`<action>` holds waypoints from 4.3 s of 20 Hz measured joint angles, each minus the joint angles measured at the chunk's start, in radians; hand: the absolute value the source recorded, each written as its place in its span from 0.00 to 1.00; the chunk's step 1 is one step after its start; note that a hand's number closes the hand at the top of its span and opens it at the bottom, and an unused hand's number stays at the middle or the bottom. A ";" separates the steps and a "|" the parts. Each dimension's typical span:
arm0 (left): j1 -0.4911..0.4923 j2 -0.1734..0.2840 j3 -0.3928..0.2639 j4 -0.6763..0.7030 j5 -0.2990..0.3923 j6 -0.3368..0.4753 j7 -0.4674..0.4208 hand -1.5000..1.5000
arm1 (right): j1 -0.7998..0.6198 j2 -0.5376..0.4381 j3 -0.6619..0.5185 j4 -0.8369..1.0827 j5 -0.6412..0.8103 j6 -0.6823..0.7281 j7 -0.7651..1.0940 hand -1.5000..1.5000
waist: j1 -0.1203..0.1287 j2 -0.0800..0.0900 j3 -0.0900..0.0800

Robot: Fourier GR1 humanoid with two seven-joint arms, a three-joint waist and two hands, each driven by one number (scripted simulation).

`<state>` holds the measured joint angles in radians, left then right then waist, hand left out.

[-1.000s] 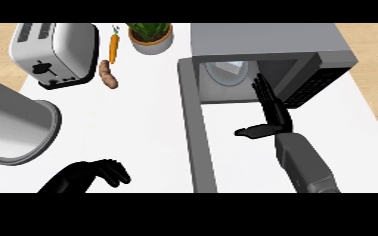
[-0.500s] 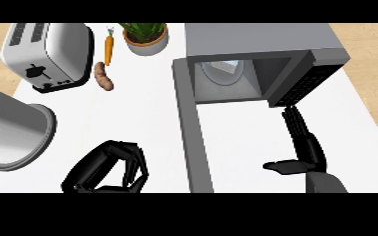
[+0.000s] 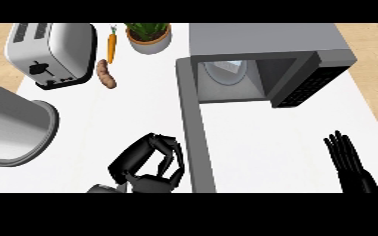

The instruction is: Pick up the milk, place it into the microwave and close the microwave

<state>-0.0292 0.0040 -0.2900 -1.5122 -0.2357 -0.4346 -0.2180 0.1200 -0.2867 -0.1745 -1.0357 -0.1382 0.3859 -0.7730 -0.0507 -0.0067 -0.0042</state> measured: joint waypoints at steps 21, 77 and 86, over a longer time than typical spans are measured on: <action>-0.362 0.020 -0.643 0.330 0.343 0.704 0.052 1.00 | 0.271 -0.127 0.062 -0.713 -0.350 0.186 0.290 0.00 | -0.042 0.016 0.000; -0.891 -0.005 -0.589 0.658 1.087 1.053 -0.230 1.00 | 0.172 -0.294 0.051 -1.056 -0.692 0.109 0.625 0.00 | -0.193 0.071 0.004; -0.887 -0.005 -0.595 0.662 1.129 1.079 -0.303 1.00 | 0.165 -0.316 0.061 -1.086 -0.735 0.139 0.640 0.00 | -0.205 0.075 0.003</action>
<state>-0.9160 -0.0009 -0.8850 -0.8500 0.8929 0.6443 -0.5206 0.2846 -0.6030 -0.1134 -2.1218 -0.8732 0.5245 -0.1334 -0.2557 0.0679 -0.0009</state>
